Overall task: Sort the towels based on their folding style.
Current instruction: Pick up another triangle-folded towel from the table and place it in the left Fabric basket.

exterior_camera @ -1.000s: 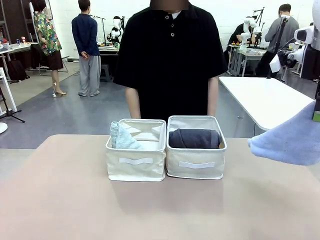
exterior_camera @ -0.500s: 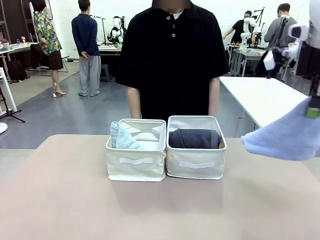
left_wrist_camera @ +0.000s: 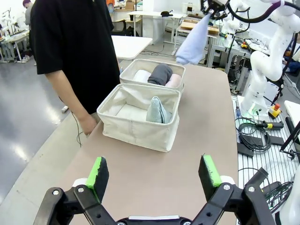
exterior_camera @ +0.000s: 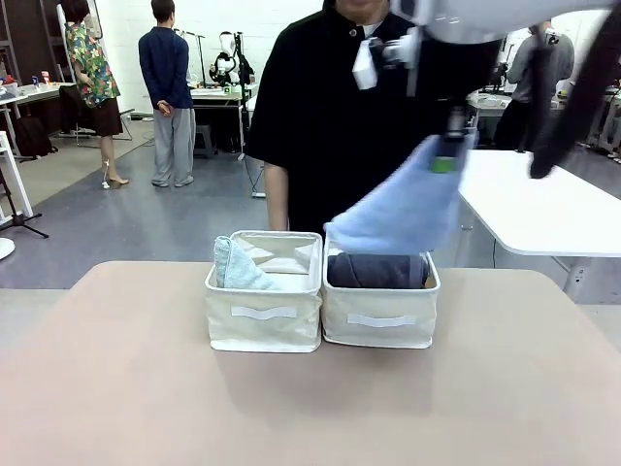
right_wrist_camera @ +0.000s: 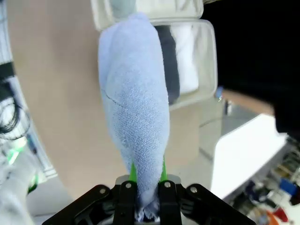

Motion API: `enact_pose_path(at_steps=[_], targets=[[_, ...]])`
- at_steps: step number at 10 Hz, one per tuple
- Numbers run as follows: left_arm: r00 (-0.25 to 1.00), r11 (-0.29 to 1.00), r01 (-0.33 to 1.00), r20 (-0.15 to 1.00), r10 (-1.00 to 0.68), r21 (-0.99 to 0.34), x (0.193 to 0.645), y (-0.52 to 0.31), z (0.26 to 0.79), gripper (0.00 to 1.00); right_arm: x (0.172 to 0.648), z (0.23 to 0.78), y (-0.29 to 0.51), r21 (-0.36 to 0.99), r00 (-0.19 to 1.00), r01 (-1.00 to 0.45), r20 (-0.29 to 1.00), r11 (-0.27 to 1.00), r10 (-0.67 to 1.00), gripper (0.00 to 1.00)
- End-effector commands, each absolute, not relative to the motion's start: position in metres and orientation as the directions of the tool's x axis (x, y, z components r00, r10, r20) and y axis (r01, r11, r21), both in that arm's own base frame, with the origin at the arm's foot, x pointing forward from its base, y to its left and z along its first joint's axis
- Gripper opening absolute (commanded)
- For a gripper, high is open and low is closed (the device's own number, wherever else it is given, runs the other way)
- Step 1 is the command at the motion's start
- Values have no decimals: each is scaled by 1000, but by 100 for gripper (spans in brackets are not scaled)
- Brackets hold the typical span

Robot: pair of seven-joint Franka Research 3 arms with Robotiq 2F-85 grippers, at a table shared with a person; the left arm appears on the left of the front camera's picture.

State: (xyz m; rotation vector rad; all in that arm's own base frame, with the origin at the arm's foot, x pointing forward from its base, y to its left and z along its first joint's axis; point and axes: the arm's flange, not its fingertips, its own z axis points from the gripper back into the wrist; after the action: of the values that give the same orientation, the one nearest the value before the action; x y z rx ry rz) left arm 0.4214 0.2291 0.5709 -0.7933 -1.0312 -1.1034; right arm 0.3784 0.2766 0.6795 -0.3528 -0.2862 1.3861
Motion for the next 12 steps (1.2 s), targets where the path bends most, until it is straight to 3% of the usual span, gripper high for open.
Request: enact_pose_path(at_steps=[1,4,11,12], targets=[[106,291,957,942,-318,-9,420,228,571,100,416,667,313,-390,149,-905,86,171,985,16],[106,291,957,942,-318,-9,420,228,571,100,444,635,356,-369,140,-913,116,174,983,16],[106,291,957,942,-318,-9,420,228,571,100,446,623,359,-371,130,-916,92,155,987,16],[106,291,957,942,-318,-9,420,228,571,100,448,625,368,-381,65,-920,93,96,993,16]])
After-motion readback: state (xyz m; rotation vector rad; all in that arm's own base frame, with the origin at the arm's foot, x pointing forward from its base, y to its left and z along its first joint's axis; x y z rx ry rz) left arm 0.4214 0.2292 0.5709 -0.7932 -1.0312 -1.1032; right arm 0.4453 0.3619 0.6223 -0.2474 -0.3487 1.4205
